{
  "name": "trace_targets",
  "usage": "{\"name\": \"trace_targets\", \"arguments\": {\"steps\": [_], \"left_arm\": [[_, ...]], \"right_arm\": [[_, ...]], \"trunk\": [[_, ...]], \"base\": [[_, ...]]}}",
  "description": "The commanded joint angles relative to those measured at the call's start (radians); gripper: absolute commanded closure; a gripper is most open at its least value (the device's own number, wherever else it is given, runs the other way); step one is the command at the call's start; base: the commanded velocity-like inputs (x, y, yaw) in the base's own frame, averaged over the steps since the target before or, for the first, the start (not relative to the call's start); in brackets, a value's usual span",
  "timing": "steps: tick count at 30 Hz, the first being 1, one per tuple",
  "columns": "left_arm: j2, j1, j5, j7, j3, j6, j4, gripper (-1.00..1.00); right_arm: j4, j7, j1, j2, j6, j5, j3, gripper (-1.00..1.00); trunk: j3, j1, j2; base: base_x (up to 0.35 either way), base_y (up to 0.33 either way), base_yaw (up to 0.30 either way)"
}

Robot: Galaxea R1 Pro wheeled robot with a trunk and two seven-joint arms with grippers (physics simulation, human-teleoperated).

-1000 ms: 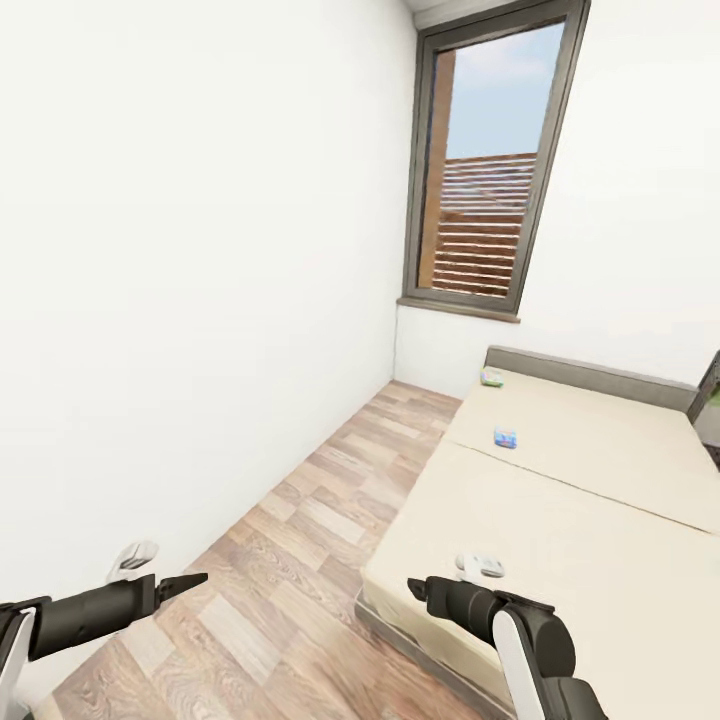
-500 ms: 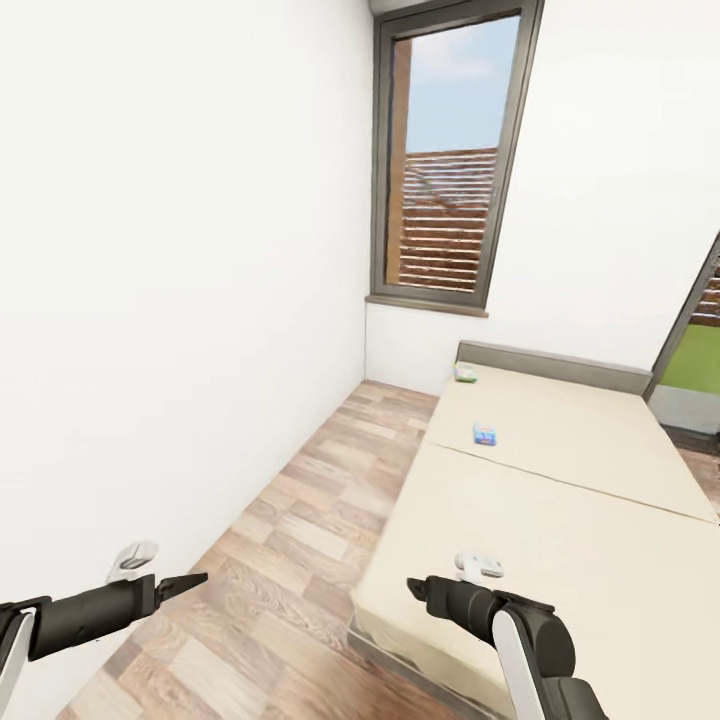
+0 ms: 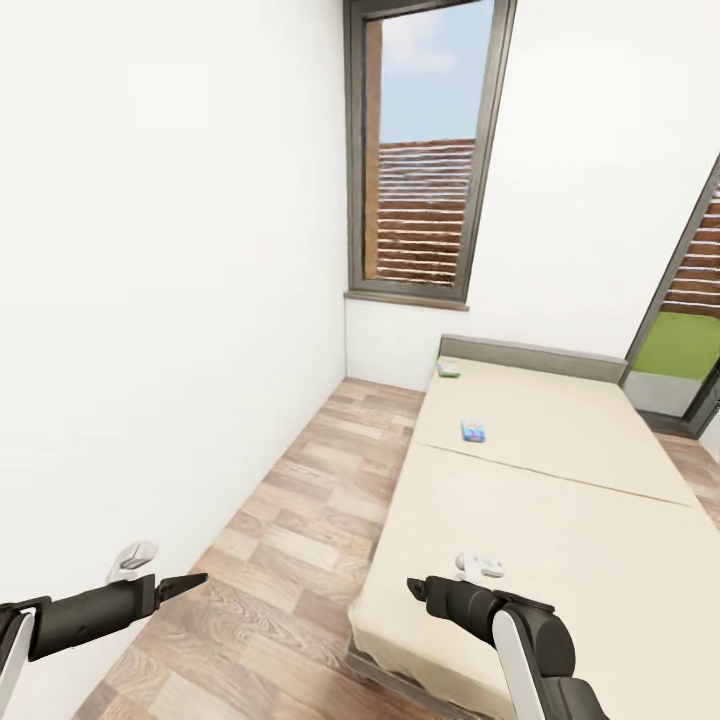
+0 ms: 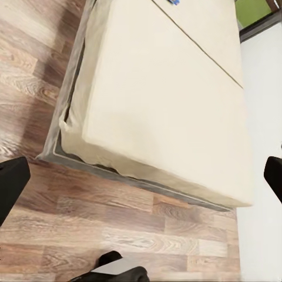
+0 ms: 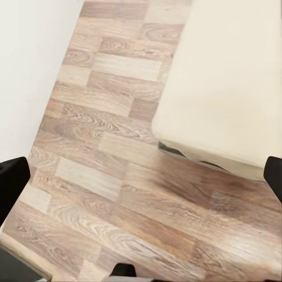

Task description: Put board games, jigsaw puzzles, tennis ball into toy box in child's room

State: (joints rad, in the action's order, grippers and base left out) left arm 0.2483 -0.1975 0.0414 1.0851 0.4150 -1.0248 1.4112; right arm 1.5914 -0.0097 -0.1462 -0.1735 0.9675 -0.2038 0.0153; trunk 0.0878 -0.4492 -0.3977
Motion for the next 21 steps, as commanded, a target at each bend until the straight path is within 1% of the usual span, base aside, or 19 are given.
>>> {"name": "trace_targets", "arguments": {"steps": [1, 12, 15, 21], "left_arm": [[0.0, -0.001, 0.004, 0.001, 0.001, -0.009, 0.0, -1.0], [0.0, 0.0, 0.004, 0.001, 0.001, -0.009, 0.0, -1.0], [0.0, 0.0, 0.004, 0.001, 0.001, -0.009, 0.0, -1.0], [0.0, -0.001, 0.005, 0.001, 0.001, -0.009, 0.0, -1.0]], "right_arm": [[0.001, -0.001, -0.001, -0.001, 0.005, -0.004, 0.002, -1.0], [0.001, -0.001, -0.001, -0.001, 0.005, -0.005, 0.002, -1.0], [0.001, -0.001, -0.001, -0.001, 0.004, -0.005, 0.002, -1.0], [0.001, -0.001, -0.001, -0.001, 0.004, -0.006, 0.001, -1.0]], "trunk": [[0.004, -0.001, -0.002], [0.019, -0.001, -0.002], [0.022, -0.001, -0.002], [0.023, -0.001, -0.002]], "base": [[0.08, 0.11, -0.167], [0.117, 0.034, -0.171], [0.153, 0.137, -0.157], [0.196, 0.192, -0.052]]}}
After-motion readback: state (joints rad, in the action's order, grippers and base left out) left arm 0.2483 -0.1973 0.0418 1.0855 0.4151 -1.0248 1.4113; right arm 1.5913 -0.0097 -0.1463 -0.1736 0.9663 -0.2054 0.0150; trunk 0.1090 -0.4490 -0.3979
